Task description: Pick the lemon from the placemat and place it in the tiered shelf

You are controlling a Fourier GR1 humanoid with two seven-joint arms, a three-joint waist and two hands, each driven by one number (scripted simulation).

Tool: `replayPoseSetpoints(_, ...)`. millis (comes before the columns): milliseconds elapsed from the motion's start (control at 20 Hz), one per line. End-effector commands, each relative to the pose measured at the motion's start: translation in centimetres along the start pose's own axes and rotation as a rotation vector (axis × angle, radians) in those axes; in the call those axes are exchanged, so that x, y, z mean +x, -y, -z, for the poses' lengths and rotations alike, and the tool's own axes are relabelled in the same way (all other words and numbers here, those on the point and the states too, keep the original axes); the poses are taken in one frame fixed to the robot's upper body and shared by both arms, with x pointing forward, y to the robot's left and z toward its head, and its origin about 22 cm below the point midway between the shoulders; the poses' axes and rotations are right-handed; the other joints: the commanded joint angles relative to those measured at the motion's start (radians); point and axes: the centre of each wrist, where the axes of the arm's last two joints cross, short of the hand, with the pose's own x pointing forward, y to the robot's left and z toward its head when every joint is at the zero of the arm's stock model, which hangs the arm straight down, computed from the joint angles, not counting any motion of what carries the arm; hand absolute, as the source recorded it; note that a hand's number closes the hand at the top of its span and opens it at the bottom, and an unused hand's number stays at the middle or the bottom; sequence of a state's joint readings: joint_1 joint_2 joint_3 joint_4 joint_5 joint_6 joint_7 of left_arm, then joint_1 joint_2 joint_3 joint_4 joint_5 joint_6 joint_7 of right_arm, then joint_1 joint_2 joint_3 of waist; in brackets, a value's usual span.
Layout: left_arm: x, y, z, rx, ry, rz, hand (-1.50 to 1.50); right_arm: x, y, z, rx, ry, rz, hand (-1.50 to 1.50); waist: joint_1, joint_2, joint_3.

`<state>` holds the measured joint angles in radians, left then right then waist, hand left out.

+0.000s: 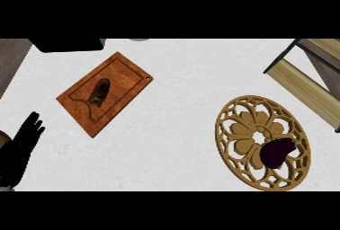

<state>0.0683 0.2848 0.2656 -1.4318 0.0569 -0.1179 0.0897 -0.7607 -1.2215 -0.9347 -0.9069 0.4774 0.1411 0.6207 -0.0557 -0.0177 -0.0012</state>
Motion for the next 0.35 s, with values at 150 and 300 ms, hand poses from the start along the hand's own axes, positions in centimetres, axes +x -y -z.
replayPoseSetpoints(150,0.6,-1.5,-0.1,0.038,-0.011,0.002,0.0,1.1,10.1,-2.9,0.027,-0.016,-0.059,-1.5,-0.04,-0.007,0.001)
replayPoseSetpoints(300,-0.1,0.0,-0.6,0.046,-0.013,-0.017,0.0,0.1,14.1,-4.1,0.024,0.001,-0.051,-1.5,-0.052,-0.008,0.003)
